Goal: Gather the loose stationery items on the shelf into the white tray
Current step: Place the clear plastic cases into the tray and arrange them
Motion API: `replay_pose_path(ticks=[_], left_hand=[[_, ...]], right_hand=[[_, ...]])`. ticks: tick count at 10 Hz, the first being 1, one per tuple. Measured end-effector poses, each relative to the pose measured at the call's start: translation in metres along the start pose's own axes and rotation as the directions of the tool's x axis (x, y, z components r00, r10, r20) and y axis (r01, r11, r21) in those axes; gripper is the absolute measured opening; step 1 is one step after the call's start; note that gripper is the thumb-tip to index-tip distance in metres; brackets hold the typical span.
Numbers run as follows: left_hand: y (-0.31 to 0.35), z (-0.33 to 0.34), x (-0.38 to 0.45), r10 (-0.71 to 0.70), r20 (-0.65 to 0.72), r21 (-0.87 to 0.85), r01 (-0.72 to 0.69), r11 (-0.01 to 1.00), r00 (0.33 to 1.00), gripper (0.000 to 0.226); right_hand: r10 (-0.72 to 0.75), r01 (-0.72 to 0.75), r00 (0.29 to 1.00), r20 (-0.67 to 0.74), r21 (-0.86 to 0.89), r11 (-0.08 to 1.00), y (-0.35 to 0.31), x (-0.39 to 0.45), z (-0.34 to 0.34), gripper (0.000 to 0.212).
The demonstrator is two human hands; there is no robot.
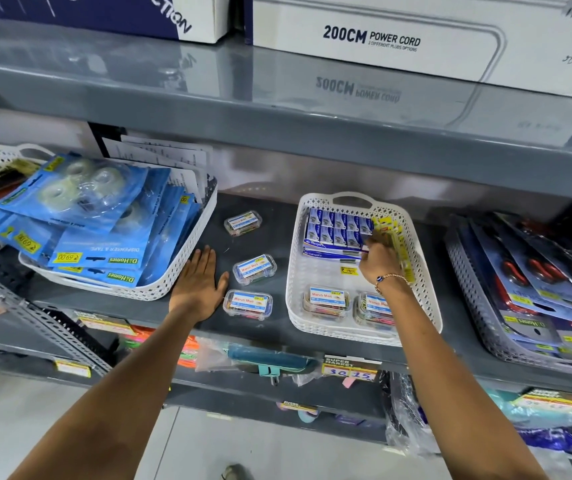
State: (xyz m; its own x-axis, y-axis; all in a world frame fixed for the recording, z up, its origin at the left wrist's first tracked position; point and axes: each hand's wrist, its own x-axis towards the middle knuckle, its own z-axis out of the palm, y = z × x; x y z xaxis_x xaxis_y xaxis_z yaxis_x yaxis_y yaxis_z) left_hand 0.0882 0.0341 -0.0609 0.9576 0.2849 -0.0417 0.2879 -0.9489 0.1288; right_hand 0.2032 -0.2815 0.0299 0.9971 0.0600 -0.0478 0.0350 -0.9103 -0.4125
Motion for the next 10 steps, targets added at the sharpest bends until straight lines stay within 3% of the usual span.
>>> replay_pose_path(ticks=[2,5,7,9,10], left_hand=[[-0.001,0.0,-0.001,0.0,0.004,0.011,0.0,1.0,1.0,0.068],[0.0,-0.001,-0.001,0.006,-0.005,0.01,-0.006,1.0,1.0,0.067],[-0.002,0.001,-0.001,0.005,-0.007,0.005,-0.005,1.0,1.0,0.068],[-0.002,0.001,0.0,0.008,-0.015,0.009,-0.008,1.0,1.0,0.068],[-0.002,0.002,-0.001,0.008,-0.005,0.004,-0.008,1.0,1.0,0.068]], right_hand=[[-0.021,0.06,0.986,0.168,-0.228,0.972,0.003,0.008,0.009,0.069],[-0.03,0.056,0.994,0.101,-0.273,0.96,-0.005,-0.002,0.011,0.068],[0.006,0.012,0.995,0.102,-0.179,0.984,-0.015,-0.008,0.008,0.069],[-0.109,0.129,0.991,0.079,-0.34,0.932,-0.013,-0.003,0.018,0.075],[-0.071,0.112,0.99,0.124,-0.366,0.924,-0.015,-0.005,0.023,0.071]])
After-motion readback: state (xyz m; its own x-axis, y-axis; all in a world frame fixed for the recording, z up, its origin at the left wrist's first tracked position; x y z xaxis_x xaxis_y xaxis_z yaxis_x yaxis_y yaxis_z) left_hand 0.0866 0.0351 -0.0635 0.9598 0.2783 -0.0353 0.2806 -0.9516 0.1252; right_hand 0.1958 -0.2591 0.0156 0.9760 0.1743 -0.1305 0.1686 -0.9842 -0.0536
